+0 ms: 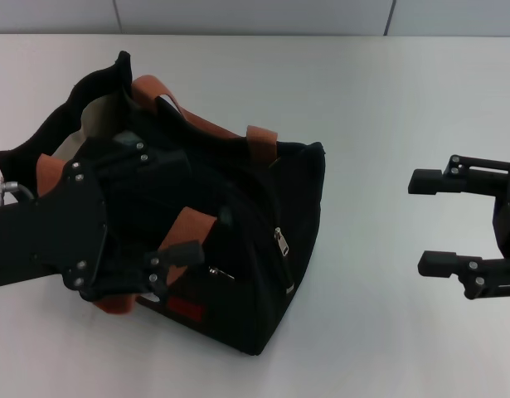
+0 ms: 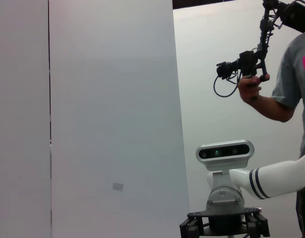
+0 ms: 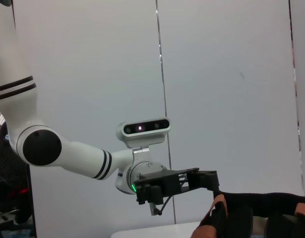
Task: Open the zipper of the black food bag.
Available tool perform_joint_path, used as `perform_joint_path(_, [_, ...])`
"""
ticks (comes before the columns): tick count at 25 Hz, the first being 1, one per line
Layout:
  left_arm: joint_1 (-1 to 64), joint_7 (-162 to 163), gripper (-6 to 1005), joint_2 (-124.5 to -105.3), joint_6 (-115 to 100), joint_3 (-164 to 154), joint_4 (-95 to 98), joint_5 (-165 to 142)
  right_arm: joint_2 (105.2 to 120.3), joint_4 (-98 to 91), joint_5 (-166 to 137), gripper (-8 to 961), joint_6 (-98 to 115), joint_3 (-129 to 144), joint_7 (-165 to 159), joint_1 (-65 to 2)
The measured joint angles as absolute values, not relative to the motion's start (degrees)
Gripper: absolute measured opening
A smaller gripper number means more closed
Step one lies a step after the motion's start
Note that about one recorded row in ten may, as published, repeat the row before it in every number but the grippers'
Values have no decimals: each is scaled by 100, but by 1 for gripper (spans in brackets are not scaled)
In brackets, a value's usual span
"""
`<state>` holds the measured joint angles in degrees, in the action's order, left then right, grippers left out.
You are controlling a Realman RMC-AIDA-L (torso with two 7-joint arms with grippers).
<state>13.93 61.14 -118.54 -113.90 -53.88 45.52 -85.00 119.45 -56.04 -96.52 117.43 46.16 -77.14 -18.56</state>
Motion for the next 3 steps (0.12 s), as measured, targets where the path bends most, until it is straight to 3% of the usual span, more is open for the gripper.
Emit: perform_joint_path(3, [1399, 6078, 815, -11857, -11397, -5388, 4552, -8484, 11944, -5568, -9601, 768, 11733, 4613, -7630, -1846])
